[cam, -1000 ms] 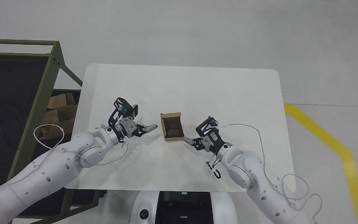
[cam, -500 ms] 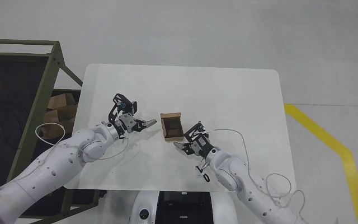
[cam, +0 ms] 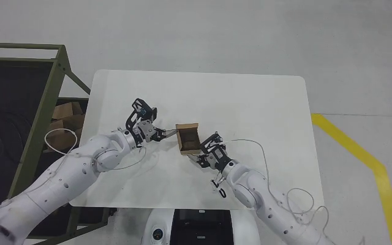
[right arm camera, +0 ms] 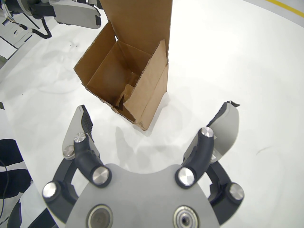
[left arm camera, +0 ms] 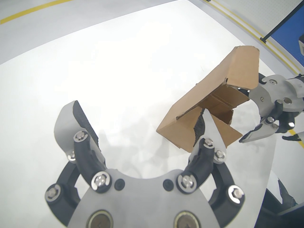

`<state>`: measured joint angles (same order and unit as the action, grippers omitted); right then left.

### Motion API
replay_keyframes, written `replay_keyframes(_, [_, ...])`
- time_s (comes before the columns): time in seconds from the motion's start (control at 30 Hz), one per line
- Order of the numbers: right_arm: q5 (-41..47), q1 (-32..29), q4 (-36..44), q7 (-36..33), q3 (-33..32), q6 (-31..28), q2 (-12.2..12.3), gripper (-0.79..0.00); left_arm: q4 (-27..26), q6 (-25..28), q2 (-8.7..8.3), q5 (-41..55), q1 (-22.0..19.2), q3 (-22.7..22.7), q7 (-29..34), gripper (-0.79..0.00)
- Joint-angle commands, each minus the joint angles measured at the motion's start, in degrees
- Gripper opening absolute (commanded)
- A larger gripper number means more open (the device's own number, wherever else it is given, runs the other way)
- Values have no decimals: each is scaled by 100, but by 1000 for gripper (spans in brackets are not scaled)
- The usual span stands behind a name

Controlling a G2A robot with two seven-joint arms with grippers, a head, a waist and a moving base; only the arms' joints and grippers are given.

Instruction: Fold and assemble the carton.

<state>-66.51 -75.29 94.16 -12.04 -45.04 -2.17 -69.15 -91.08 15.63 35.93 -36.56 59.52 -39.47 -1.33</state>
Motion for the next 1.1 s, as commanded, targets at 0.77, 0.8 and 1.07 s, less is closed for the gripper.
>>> replay_keyframes(0.77, [699, -87, 231, 143, -351, -540, -111, 0, 559, 412, 602, -362, -483, -152, 551, 0])
replay_keyframes(0.8, [846, -97, 281, 75, -414, -662, -102, 0, 572, 480, 605, -361, -458, -175, 556, 0])
replay_keyframes(1.07, [1811, 8, 559, -856, -862, -1053, -52, 0, 550, 954, 533, -362, -171, -570, 522, 0])
